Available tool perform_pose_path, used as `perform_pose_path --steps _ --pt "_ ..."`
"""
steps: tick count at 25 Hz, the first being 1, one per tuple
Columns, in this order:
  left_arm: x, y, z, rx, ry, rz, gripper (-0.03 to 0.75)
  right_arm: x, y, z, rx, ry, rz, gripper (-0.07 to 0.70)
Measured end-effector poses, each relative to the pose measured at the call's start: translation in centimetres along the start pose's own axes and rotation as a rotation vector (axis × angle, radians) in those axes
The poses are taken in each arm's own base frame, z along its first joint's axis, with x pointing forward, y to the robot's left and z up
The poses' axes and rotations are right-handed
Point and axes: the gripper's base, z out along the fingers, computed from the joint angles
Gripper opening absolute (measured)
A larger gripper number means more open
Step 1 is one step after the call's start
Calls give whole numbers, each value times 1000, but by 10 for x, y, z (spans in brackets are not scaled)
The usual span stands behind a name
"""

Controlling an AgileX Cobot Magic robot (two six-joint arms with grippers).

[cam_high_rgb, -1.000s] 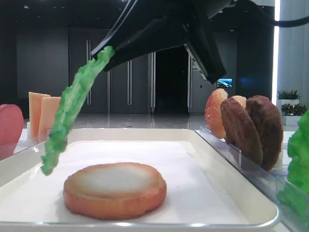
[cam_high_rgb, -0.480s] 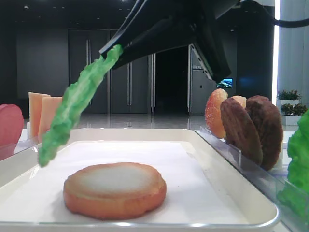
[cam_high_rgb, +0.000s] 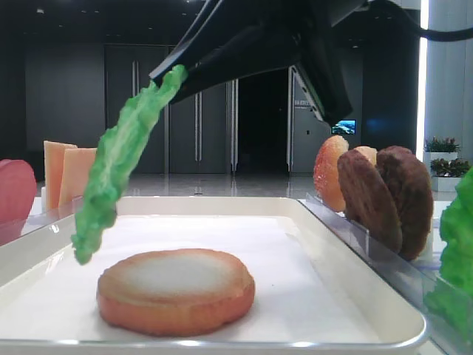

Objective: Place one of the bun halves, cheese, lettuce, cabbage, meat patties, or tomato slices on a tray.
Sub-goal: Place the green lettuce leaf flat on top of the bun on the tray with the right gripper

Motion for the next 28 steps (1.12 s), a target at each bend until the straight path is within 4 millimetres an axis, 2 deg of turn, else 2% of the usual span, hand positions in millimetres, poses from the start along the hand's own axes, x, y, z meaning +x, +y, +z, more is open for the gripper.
perform_pose_path --steps 4,12,28 --pt "0 0 0 0 0 0 408 0 -1 1 -3 4 -3 50" --pt "0 0 0 0 0 0 408 2 -15 15 -14 44 23 50" --pt "0 0 0 0 0 0 408 -3 -25 8 5 10 25 50"
